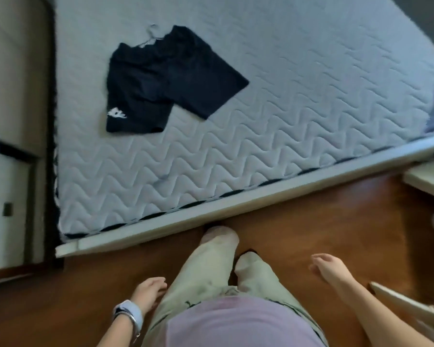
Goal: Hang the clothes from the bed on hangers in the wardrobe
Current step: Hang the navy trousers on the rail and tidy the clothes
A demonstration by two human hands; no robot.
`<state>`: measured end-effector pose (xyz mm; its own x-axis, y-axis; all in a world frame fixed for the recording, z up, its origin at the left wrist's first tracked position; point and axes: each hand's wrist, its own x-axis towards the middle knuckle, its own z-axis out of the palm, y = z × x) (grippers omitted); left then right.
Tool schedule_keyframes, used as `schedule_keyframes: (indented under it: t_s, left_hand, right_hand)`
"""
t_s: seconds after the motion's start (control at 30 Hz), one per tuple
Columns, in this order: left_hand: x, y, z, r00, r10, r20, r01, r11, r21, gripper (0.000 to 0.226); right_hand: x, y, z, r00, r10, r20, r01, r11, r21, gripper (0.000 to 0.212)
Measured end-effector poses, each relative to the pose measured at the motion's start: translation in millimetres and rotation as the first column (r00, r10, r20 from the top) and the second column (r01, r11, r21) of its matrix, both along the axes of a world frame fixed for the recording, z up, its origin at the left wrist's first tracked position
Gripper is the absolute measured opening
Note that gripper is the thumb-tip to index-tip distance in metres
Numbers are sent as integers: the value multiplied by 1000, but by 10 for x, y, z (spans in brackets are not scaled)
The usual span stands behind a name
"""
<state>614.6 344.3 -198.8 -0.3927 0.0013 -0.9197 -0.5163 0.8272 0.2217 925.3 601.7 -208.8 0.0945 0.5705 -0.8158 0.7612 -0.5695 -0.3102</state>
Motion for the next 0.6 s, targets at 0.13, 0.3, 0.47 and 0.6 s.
schedule_keyframes:
  t_s: [0.13, 0.3, 0.47, 0.6]
  left_hand:
    - [-237, -84, -67, 999, 46, -29, -47, 998, -42, 28]
    - [-852, 138, -90, 999, 52, 9, -52, 998, -22, 31]
    - [-1687, 899, 19, 994, 103, -44, -100, 993, 71, 18]
    - [-2495, 1732, -11, 986, 39, -164, -3, 977, 213, 11]
  right_hand:
    - [-725, 461, 1, 990, 132, -48, -132, 991, 18, 16]
    - [-1643, 707, 115, 962, 254, -97, -261, 964, -60, 13]
    - [-2504, 1048, 271, 923, 366, -118, -381, 913, -149, 17]
    - [-3203, 1613, 263, 880, 465, -99, -475, 872, -118, 27]
